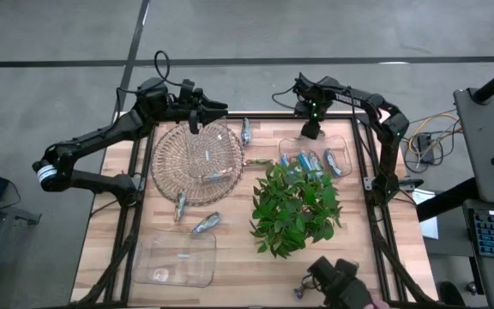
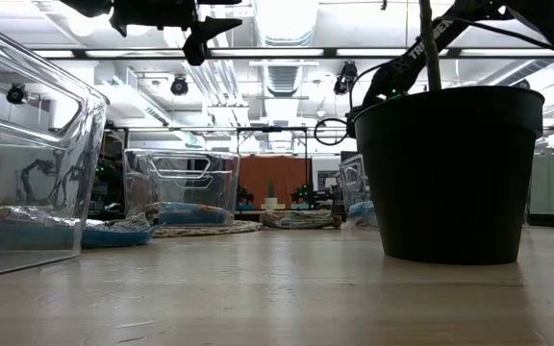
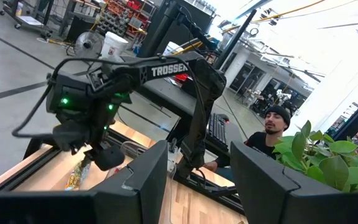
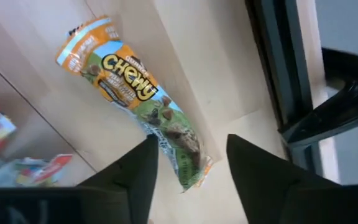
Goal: Pick and place Granola Bars by type
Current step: Put the top right yellow granola bar into the top left transparent bin
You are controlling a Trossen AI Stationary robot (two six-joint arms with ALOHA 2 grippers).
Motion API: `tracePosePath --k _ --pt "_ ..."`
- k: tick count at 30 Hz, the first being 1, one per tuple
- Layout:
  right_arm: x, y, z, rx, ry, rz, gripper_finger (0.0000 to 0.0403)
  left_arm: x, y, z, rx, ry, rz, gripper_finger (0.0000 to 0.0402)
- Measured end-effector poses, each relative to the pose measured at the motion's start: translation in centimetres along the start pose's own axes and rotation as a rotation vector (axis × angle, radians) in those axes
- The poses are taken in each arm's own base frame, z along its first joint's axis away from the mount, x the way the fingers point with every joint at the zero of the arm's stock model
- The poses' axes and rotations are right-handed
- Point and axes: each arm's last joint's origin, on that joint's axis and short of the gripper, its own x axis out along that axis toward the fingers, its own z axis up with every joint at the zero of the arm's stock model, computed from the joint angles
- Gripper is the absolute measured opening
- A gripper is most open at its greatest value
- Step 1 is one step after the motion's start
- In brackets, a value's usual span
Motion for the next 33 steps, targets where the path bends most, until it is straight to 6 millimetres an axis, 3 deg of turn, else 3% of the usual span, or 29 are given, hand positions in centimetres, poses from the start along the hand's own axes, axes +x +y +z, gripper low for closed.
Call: tracePosePath --k 5,14,33 --pt "0.1 -1.1 -0.7 0.101 -0.005 0.071 0.0207 0.0 0.0 0.0 0.000 0.000 -0.001 0.0158" --pt "0.8 -1.9 -1.3 0.187 0.018 0.092 0.0207 0.0 0.0 0.0 0.000 0.000 -0.001 0.0158" --pt "3.6 -1.7 -1.6 0.171 0.164 0.166 0.0196 0.0 0.0 0.0 -0.001 0.001 0.000 0.0158"
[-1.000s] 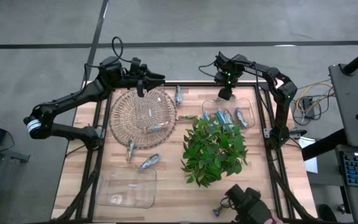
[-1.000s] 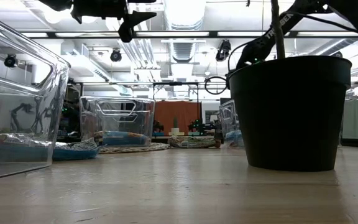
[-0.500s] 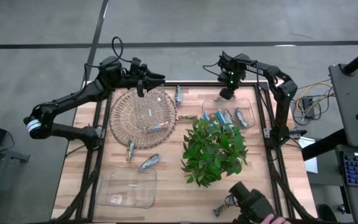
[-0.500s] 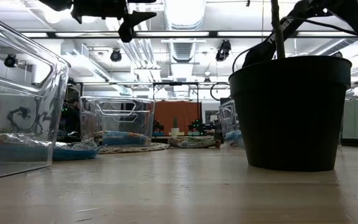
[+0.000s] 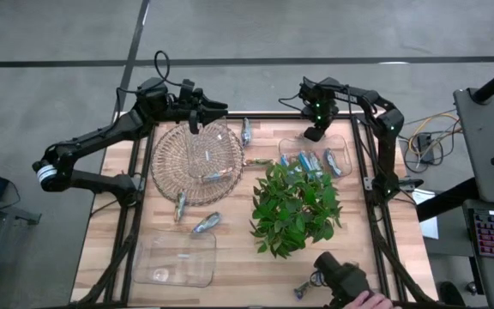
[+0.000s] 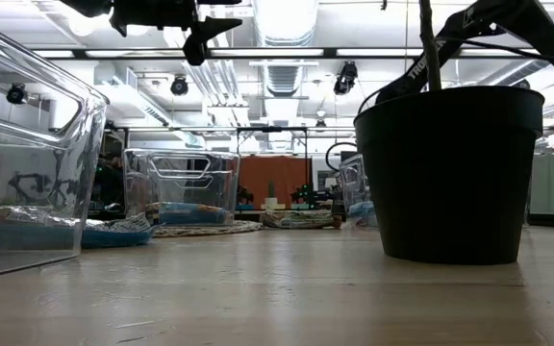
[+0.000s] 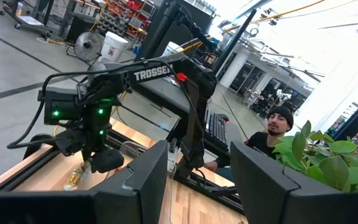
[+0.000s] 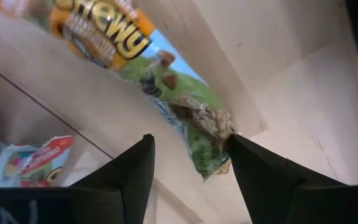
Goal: Pick and place Granola Bars by type
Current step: Put the top right yellow granola bar into the top left transparent bin
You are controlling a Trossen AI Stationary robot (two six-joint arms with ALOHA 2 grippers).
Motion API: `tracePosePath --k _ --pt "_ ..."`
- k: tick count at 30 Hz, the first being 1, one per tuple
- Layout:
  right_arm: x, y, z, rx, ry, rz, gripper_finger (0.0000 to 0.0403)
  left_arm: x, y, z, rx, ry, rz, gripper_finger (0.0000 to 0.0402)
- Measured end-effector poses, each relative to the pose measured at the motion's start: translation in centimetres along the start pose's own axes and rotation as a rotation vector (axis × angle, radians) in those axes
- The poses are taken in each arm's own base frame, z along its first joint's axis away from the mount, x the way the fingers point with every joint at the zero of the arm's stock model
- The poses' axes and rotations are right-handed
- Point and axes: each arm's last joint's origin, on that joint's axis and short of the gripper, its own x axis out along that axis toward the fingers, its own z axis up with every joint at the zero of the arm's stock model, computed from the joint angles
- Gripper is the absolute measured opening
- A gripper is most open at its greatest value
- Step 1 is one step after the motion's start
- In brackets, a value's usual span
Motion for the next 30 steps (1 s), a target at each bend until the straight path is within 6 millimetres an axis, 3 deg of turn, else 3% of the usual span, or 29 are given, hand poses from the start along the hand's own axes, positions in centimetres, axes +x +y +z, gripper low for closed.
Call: tracePosePath --k 10,19,25,30 --pt "0.8 -0.1 0.3 -0.006 0.018 0.006 0.0166 0.0 0.0 0.0 0.000 0.000 0.000 0.0158" --pt "0.8 -0.2 0.3 -0.077 0.039 -0.043 0.0031 0.0 0.0 0.0 0.000 0.000 0.000 0.0158" --pt "0.0 -0.4 0.4 -0.045 0.026 -0.107 0.0021 0.0 0.0 0.0 0.000 0.000 0.000 0.0158" --pt "-2.5 -0.4 0.1 -0.031 -0.030 -0.123 0.0018 0.0 0.0 0.0 0.000 0.000 0.000 0.0158"
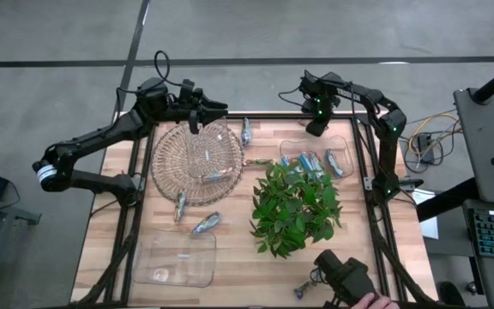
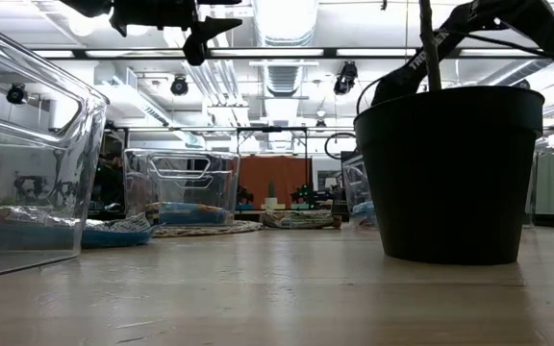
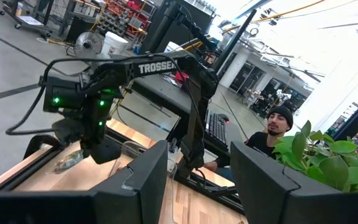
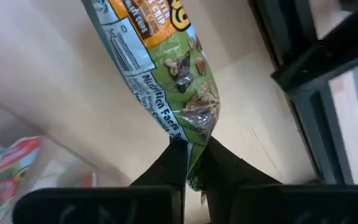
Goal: Pick and place Granola Bars by type
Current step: Put the top right yellow granola bar into the top left transparent bin
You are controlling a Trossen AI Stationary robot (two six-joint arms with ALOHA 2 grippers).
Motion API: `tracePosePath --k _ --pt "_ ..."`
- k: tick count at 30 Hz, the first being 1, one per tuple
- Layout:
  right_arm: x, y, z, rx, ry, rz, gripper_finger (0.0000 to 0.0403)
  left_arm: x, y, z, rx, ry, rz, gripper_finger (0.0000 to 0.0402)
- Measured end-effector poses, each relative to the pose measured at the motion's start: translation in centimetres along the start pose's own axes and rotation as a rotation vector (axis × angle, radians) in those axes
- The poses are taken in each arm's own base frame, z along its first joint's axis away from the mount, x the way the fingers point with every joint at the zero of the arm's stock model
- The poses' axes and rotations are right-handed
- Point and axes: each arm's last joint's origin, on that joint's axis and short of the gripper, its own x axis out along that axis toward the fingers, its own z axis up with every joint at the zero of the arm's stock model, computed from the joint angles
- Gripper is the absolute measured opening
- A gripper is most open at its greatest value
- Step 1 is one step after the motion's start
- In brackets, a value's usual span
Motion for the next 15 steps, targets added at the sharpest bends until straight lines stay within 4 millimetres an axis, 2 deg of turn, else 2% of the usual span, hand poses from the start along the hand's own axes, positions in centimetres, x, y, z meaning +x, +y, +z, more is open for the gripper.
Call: tracePosePath --k 8,15 --pt "-2.7 1.2 -0.9 0.005 -0.006 0.078 0.0017 0.0 0.0 0.0 0.000 0.000 0.000 0.0158" --pt "-6.0 2.8 -2.0 0.049 -0.151 0.203 0.0017 0.0 0.0 0.0 0.000 0.000 0.000 0.0158"
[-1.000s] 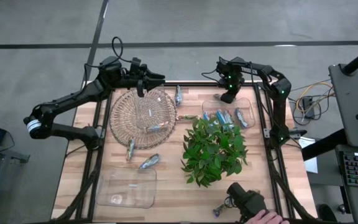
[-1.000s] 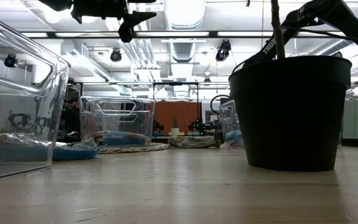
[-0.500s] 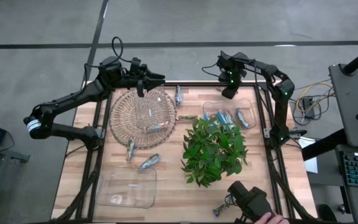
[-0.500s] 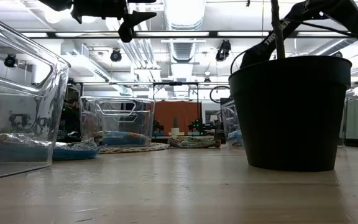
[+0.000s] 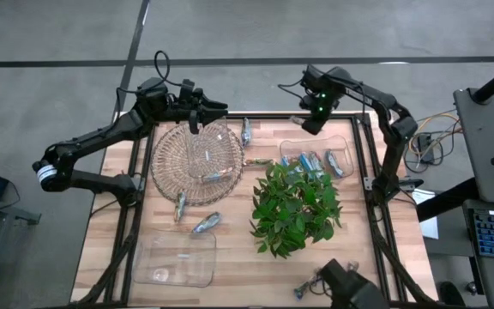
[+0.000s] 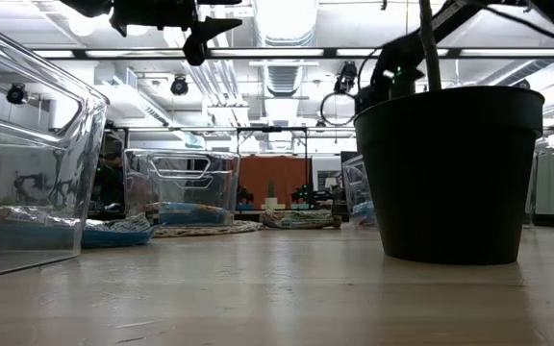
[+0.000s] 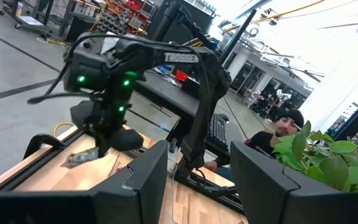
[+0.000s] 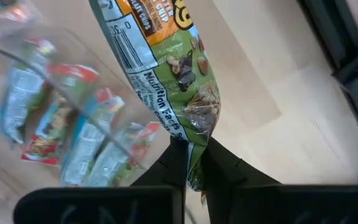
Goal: Pick and place Granola Bars by type
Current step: Put the top right yellow granola bar into the top left transparent bin
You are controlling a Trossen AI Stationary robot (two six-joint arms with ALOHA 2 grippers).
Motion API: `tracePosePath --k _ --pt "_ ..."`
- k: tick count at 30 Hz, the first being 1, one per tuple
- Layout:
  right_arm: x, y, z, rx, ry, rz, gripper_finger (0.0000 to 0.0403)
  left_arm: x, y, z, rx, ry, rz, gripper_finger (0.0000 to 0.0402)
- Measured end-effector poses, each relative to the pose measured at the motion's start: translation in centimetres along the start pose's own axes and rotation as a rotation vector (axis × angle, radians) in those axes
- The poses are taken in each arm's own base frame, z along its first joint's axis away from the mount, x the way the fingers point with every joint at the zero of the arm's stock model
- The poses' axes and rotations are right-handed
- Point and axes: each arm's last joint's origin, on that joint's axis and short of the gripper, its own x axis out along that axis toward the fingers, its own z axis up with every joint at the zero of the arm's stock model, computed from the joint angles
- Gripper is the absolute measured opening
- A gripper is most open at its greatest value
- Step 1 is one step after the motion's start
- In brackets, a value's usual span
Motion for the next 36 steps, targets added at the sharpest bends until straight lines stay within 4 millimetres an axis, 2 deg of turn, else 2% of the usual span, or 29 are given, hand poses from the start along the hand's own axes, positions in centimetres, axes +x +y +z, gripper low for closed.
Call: tracePosePath --k 10,21,29,36 --pt "-4.5 3.4 -2.1 -0.068 -0.141 -0.023 0.0010 0.0 0.0 0.0 0.000 0.000 0.000 0.0158" --pt "-8.8 5.9 -4.5 -0.104 -0.362 -0.001 0.0009 0.0 0.0 0.0 0.000 0.000 0.000 0.0158" --pt "-10.4 8.7 -5.4 -0.156 -0.464 0.015 0.0009 0.0 0.0 0.0 0.000 0.000 0.000 0.0158" --pt "-11.3 11.3 -5.0 -0.194 -0.549 0.044 0.0008 0.0 0.0 0.0 0.000 0.000 0.000 0.0158"
